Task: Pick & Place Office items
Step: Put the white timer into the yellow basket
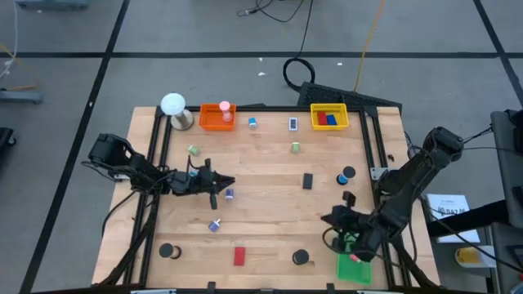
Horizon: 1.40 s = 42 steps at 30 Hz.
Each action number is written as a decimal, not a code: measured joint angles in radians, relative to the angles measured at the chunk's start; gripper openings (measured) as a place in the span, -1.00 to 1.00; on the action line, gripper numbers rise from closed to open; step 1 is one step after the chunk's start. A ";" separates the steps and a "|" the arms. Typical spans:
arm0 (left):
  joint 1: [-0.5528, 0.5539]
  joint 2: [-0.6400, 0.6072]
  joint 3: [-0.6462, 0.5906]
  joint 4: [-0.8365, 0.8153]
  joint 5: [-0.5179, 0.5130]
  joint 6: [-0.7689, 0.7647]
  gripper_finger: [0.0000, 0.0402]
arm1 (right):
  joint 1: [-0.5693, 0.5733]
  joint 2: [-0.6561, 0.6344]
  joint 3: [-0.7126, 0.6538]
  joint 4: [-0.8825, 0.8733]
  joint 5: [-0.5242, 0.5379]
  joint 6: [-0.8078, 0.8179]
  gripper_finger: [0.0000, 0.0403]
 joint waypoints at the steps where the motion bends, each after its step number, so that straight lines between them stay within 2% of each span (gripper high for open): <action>1: 0.000 0.000 0.003 -0.001 0.008 -0.029 -0.81 | -0.022 0.005 0.000 0.036 0.009 -0.043 -0.99; 3: 0.002 0.000 0.011 -0.002 0.040 -0.041 -0.81 | -0.070 0.018 -0.004 0.145 0.009 -0.162 -0.99; 6: 0.001 0.000 0.025 -0.017 0.080 -0.001 -0.81 | -0.149 0.029 -0.052 0.431 -0.014 -0.398 -0.99; 10: -0.006 0.000 0.055 -0.081 0.079 0.029 -0.81 | -0.263 0.047 -0.142 0.849 -0.141 -0.689 -0.99; 14: -0.025 0.000 0.096 -0.187 0.076 0.036 -0.81 | -0.386 0.049 -0.209 1.088 -0.247 -0.852 -0.99; 19: -0.073 0.000 0.163 -0.333 0.061 0.081 -0.81 | -0.522 0.049 -0.213 1.150 -0.252 -0.890 -0.99; 25: -0.140 0.000 0.252 -0.481 -0.040 0.121 -0.82 | -0.613 0.049 -0.213 1.150 -0.252 -0.890 -0.99; 33: -0.232 0.000 0.401 -0.822 -0.061 0.093 -0.82 | -0.628 0.049 -0.213 1.146 -0.253 -0.895 -0.99; 37: -0.279 0.000 0.484 -0.984 -0.060 0.059 -0.81 | -0.628 0.049 -0.213 1.147 -0.253 -0.957 -0.99; 42: -0.322 0.000 0.553 -1.116 0.023 0.023 -0.81 | -0.628 0.049 -0.213 1.150 -0.253 -0.941 -0.99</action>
